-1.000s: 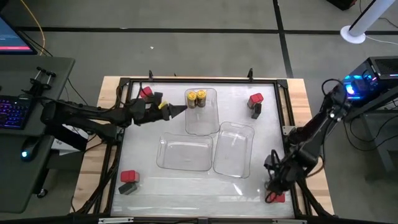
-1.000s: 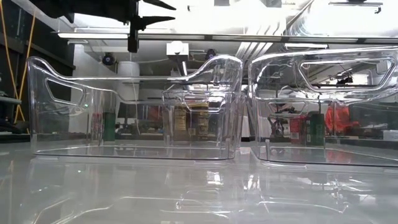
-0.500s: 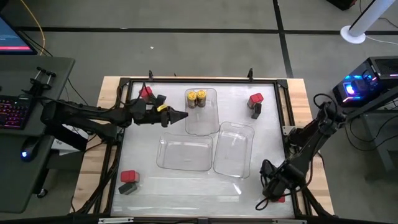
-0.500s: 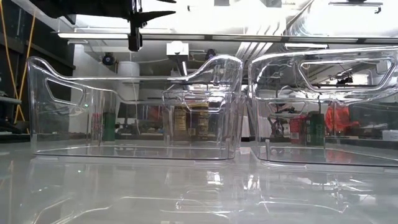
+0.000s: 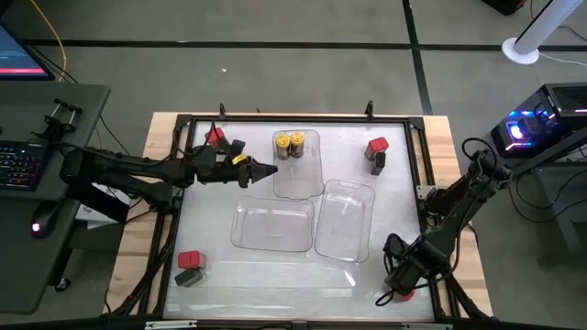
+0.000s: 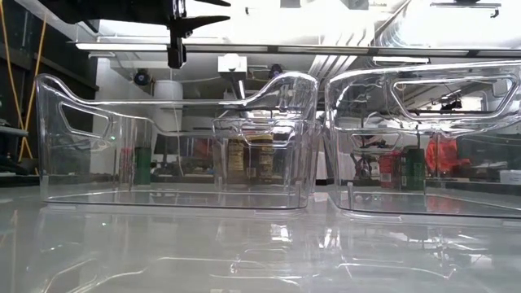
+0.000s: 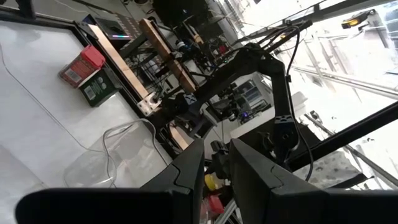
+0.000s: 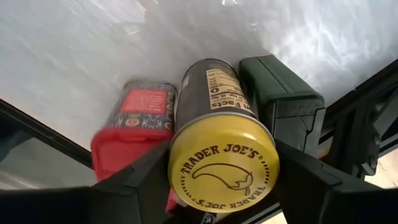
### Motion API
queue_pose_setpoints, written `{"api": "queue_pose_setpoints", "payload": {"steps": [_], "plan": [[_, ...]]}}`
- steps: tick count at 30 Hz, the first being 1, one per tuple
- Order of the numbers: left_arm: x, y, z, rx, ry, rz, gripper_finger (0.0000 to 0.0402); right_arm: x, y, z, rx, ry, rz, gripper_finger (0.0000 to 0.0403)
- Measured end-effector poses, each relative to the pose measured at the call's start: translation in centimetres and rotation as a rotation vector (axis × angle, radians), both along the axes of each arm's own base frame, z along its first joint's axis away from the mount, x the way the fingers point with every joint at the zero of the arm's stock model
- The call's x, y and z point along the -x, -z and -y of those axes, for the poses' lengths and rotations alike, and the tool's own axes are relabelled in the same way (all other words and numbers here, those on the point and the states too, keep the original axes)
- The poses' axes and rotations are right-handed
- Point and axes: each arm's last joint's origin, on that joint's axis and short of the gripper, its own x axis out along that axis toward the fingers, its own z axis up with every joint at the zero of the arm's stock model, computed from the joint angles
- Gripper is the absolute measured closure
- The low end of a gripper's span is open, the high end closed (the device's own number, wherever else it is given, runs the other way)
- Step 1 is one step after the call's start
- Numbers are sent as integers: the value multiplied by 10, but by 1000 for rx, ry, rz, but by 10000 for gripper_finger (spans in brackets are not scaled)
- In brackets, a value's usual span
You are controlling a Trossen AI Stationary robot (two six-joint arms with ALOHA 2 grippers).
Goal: Sort spices by type
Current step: Put the yellow seasoning bottle into the top transparent bin
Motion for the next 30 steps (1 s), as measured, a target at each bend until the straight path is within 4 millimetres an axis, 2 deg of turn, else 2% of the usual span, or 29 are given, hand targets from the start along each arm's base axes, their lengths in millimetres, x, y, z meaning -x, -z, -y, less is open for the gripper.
{"api": "queue_pose_setpoints", "payload": {"steps": [4,8,13,17,19,23,26,30], "plan": [[0,0,0,2,0,0,336,0,-1,0,-2,-11,-3,176],[0,0,0,2,0,0,336,-1,-12,0,22,-28,3,176],[0,0,-3,-4,-14,0,336,0,-35,4,81,-67,-5,176],[1,-1,-9,-14,-38,4,336,-2,-66,13,159,-98,14,176],[1,-1,-11,-15,-47,11,336,-6,-83,20,213,-84,48,176],[1,-3,-13,-17,-48,32,336,-27,-113,38,267,-21,287,176],[1,-3,-12,-35,26,30,337,-45,-127,61,377,-14,387,176],[7,-9,-11,-85,212,59,341,-77,-138,103,498,-23,488,176]]}}
